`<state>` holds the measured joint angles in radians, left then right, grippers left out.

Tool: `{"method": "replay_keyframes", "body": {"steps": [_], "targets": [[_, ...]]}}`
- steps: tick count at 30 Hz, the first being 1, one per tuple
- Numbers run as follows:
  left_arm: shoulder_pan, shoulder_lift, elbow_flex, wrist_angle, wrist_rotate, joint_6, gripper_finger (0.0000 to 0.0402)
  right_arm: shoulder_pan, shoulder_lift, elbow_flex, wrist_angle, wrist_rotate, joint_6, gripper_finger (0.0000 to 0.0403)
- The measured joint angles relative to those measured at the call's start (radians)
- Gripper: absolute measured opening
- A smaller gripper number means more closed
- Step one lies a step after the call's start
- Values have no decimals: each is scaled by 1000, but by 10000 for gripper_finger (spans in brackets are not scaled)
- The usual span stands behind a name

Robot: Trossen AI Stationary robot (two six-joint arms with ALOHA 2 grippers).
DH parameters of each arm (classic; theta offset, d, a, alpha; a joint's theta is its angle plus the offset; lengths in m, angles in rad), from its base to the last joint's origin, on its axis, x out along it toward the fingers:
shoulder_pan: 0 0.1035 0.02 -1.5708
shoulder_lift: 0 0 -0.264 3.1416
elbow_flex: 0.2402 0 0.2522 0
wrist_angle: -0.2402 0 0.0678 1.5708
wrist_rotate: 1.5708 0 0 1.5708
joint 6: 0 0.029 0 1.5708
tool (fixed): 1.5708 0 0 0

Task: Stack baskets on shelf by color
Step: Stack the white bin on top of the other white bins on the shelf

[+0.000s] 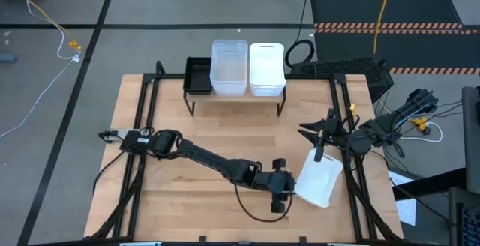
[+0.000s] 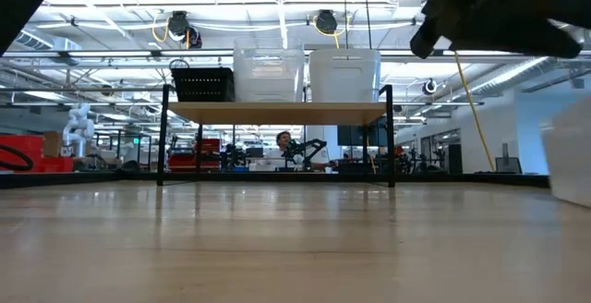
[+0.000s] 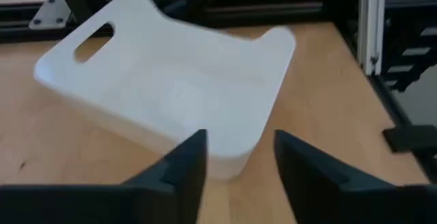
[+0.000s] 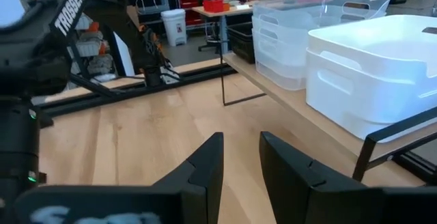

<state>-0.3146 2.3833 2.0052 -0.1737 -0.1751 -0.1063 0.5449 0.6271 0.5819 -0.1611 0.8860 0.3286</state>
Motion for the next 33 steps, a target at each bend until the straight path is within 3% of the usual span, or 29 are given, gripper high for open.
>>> {"method": "replay_keyframes", "body": {"steps": [3,7,10,13,17,21,23,29,33], "targets": [[6,-14,0,-66,0,40,212,0,14,0,56,-71,-5,88],[12,-129,0,-316,-44,73,250,28,95,1,169,-349,19,88],[-1,-245,2,-504,-171,63,255,91,214,7,209,-412,99,88],[-38,-330,-23,-550,-363,100,243,143,359,97,144,-416,159,88],[-88,-476,-157,-410,-576,184,211,240,563,386,-154,-385,224,88],[-111,-660,-404,-206,-610,216,172,292,779,713,-589,-367,417,88],[-113,-756,-543,-120,-609,197,154,303,871,819,-757,-435,545,88],[-113,-1046,-951,202,-572,156,118,333,1030,857,-912,-683,807,94],[-113,-1179,-1127,379,-548,159,107,361,1038,857,-942,-755,913,114]]}}
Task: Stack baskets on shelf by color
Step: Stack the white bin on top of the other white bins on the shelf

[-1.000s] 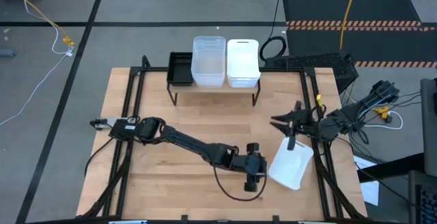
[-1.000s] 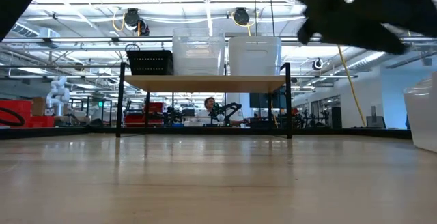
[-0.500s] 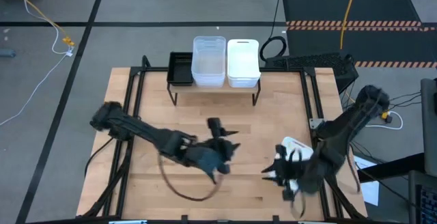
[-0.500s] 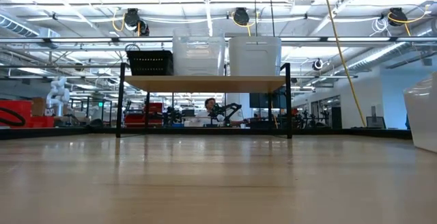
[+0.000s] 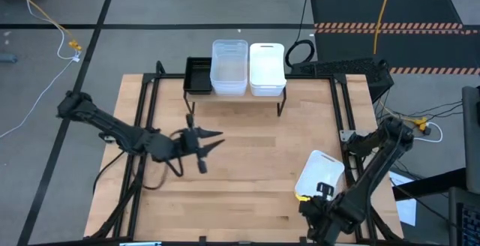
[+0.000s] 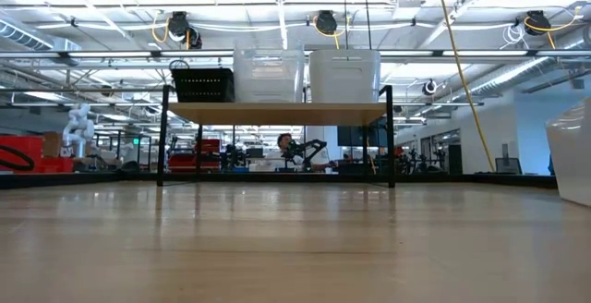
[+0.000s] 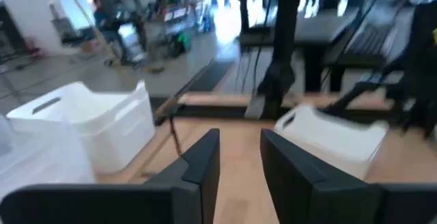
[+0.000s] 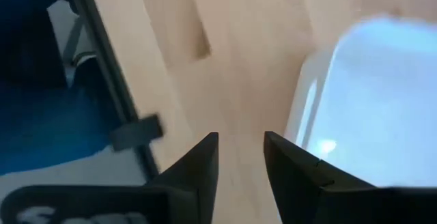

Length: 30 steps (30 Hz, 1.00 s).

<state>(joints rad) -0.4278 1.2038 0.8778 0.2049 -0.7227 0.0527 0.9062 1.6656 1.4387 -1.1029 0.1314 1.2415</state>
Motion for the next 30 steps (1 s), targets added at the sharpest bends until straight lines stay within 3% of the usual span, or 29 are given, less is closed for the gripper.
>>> {"method": "replay_keyframes", "body": {"steps": [4,9,16,19,22,28,30], "targets": [[0,-81,-88,59,49,10,106,23,-34,0,-85,-5,80,145],[2,-115,-104,50,51,16,106,40,-32,-63,-131,-30,145,186],[2,-115,-104,41,51,21,106,27,-34,-232,74,-137,171,194],[2,-115,-104,43,51,25,106,22,-37,-303,201,-138,171,181],[2,-115,-104,59,51,58,106,15,-36,-364,247,-211,181,152],[2,-114,-104,78,51,100,106,17,-48,-389,172,-349,127,22],[2,-114,-104,78,51,108,106,12,-73,-382,164,-351,101,12]]}}
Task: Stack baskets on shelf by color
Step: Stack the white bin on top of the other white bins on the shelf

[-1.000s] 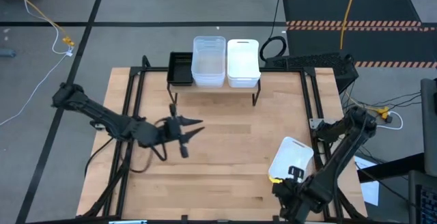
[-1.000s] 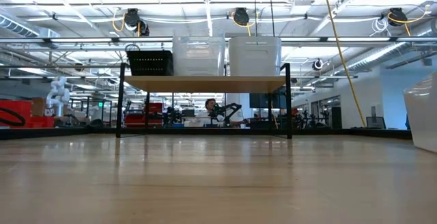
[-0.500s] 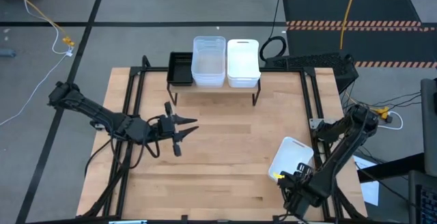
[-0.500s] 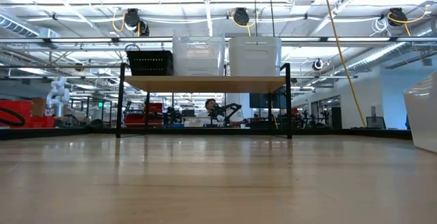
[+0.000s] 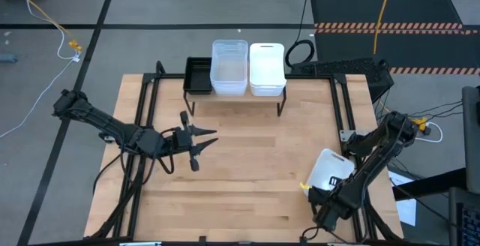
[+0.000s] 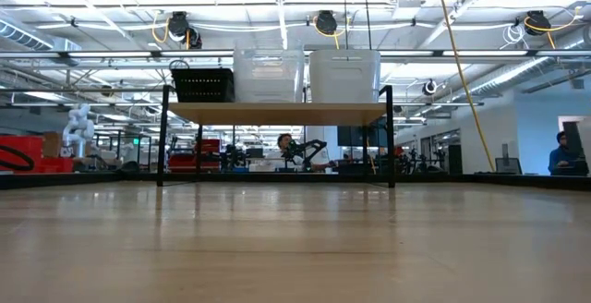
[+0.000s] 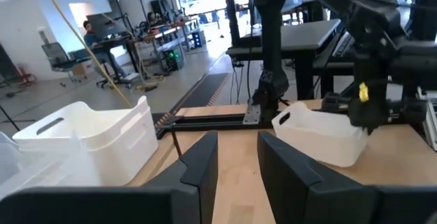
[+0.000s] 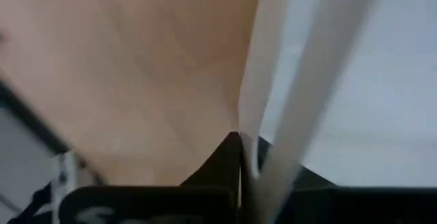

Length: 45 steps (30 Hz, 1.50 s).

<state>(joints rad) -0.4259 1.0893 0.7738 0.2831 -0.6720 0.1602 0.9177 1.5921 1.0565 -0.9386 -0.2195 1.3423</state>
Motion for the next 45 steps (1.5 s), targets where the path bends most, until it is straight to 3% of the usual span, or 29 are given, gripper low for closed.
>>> {"method": "replay_keyframes", "body": {"steps": [5,16,23,29,31,37,41,45], "targets": [[0,0,0,-1,-1,21,106,-38,-89,75,-68,-7,-101,4],[0,0,0,-118,-9,-12,106,-242,-181,456,-447,316,-567,1],[7,0,0,-277,-10,-151,106,-511,-180,639,-585,512,-1036,1],[9,0,0,-435,-10,-279,106,-790,-180,740,-526,664,-1487,1],[13,0,0,-489,-10,-320,106,-892,-180,757,-446,658,-1642,1],[28,0,0,-588,-11,-427,106,-1196,-96,823,-266,459,-1934,0],[29,1,0,-650,-11,-505,106,-1322,37,935,-353,428,-1954,0],[28,1,0,-698,-10,-566,106,-1361,141,1028,-505,424,-1943,0]]}}
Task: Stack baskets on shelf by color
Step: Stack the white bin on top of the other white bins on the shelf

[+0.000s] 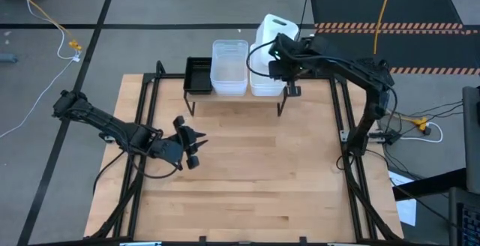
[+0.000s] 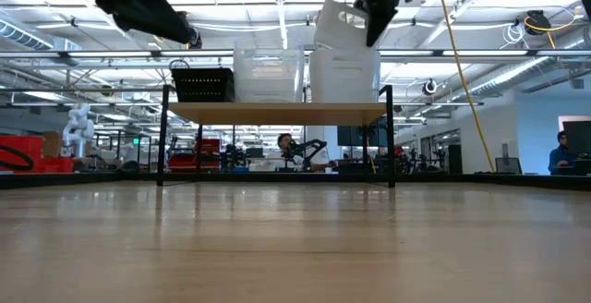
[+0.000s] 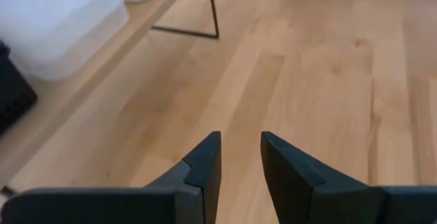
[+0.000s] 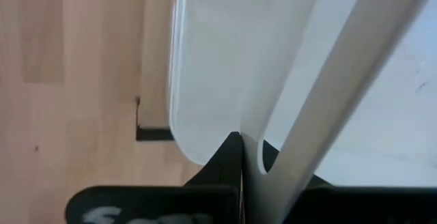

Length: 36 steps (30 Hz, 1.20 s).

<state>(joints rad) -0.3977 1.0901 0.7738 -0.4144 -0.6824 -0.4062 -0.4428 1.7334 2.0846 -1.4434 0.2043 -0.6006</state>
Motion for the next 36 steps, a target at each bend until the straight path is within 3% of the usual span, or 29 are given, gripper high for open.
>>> {"method": "replay_keyframes", "body": {"steps": [6,20,31,36], "targets": [[-1,0,0,-61,0,-58,106,5,-22,11,-42,-129,-18,0],[-2,0,0,-70,0,-102,106,5,-38,-42,-8,-127,-40,11],[-2,0,0,-68,0,-101,106,6,-43,-73,32,-117,-43,87],[-2,0,0,-68,0,-102,106,7,-66,-74,74,-43,-36,128]]}}
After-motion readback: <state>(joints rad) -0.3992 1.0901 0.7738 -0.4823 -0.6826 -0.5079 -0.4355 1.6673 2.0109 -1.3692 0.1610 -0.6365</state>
